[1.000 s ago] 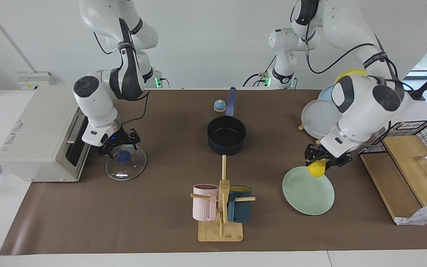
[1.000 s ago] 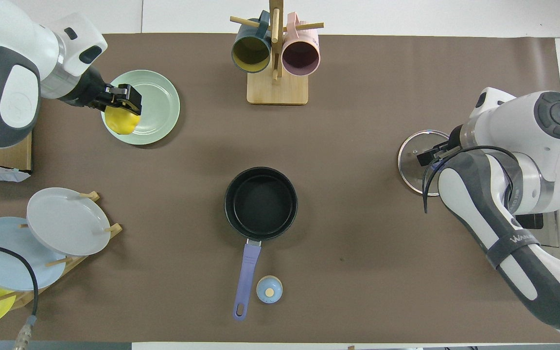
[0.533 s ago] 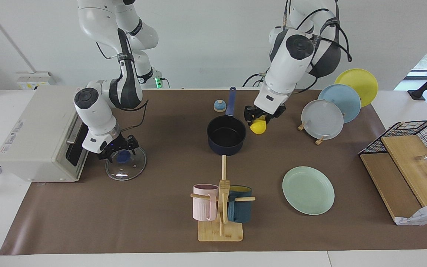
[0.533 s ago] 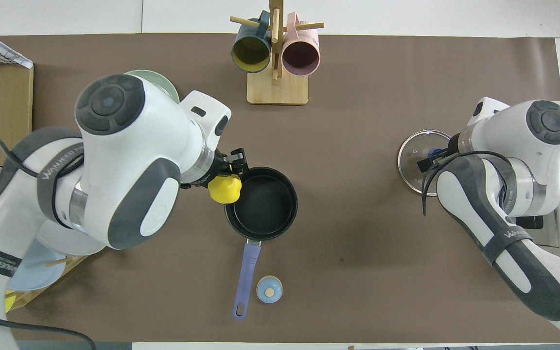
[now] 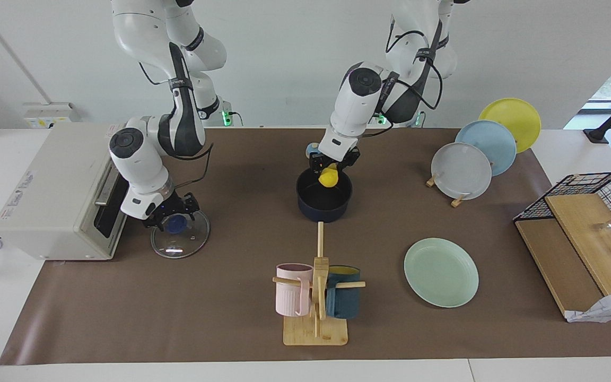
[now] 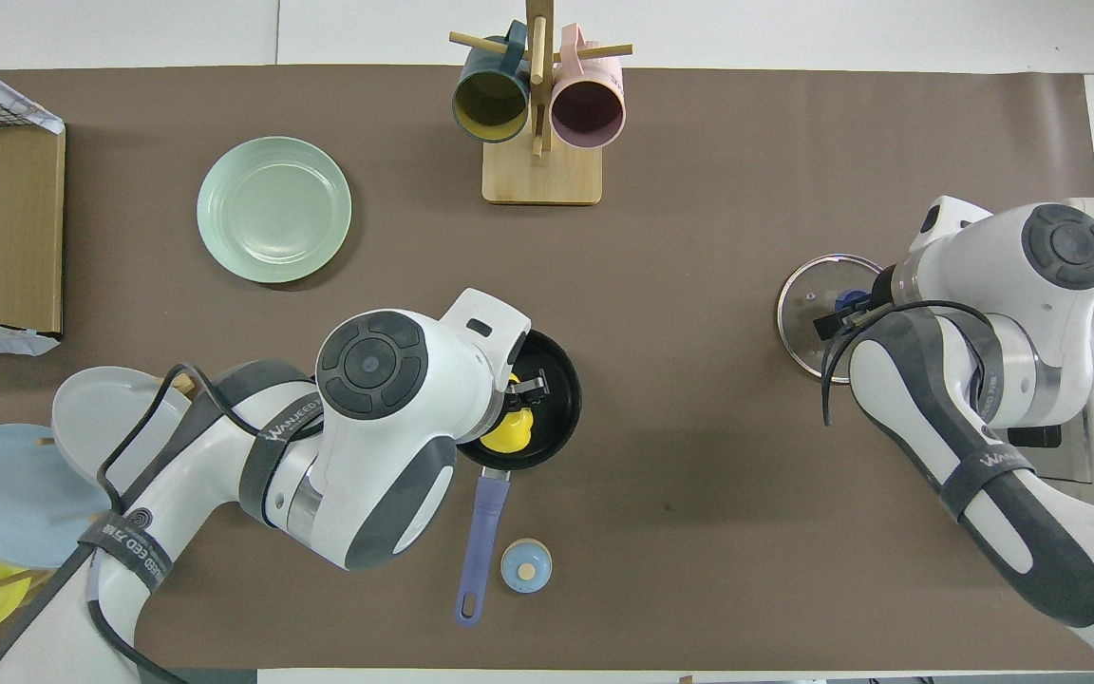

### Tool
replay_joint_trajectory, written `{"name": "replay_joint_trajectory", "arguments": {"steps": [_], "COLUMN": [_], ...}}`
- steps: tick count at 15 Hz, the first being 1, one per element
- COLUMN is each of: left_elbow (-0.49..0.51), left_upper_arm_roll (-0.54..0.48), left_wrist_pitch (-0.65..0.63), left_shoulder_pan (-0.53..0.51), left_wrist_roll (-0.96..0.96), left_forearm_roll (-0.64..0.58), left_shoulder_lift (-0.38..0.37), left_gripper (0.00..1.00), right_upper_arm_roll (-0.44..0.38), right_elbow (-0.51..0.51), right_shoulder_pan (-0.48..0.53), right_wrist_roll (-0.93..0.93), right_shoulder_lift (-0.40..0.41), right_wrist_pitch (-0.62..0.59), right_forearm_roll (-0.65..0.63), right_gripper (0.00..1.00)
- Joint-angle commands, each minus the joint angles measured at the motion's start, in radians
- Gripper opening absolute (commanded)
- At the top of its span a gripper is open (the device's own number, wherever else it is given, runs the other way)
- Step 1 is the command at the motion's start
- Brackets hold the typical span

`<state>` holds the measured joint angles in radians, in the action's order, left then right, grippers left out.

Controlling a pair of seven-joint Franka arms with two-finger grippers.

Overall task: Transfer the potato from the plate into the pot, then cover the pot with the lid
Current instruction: 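Carry the potato over the black pot and lower it in with the left gripper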

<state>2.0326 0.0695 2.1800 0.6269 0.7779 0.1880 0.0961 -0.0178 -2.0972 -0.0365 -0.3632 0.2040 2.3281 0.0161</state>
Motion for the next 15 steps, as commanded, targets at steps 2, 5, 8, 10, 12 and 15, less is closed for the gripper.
{"name": "replay_joint_trajectory", "arguments": {"steps": [2,5,8,10,12,15], "left_elbow": [0.043,0.046,0.052,0.064,0.077,0.101], "left_upper_arm_roll": [-0.019,-0.019,-0.019,-0.020,-0.020,-0.019], "left_wrist_pitch": [0.076,0.101,0.112,0.113,0.139,0.173], "left_shoulder_pan": [0.033,0.037,0.037,0.039,0.048,0.050], "left_wrist_roll": [-0.009,-0.014,-0.048,-0.068,-0.069,-0.084], "left_forearm_roll": [0.019,0.019,0.016,0.016,0.016,0.016], "left_shoulder_lift": [0.026,0.039,0.057,0.060,0.063,0.065], "left_gripper": [0.00,0.00,0.00,0.00,0.00,0.00], "right_upper_arm_roll": [0.006,0.006,0.006,0.006,0.006,0.006], "right_elbow": [-0.014,-0.014,-0.014,-0.014,-0.010,0.006], "right_shoulder_pan": [0.012,0.012,0.012,0.013,0.013,0.015], "right_wrist_roll": [-0.023,-0.023,-0.025,-0.026,-0.028,-0.031], "right_shoulder_lift": [0.005,0.006,0.006,0.006,0.006,0.006], "right_wrist_pitch": [0.028,0.027,0.027,0.025,0.013,-0.004], "right_forearm_roll": [0.007,0.007,0.007,0.007,0.007,0.007], "right_gripper": [0.90,0.87,0.78,0.68,0.56,0.51]}}
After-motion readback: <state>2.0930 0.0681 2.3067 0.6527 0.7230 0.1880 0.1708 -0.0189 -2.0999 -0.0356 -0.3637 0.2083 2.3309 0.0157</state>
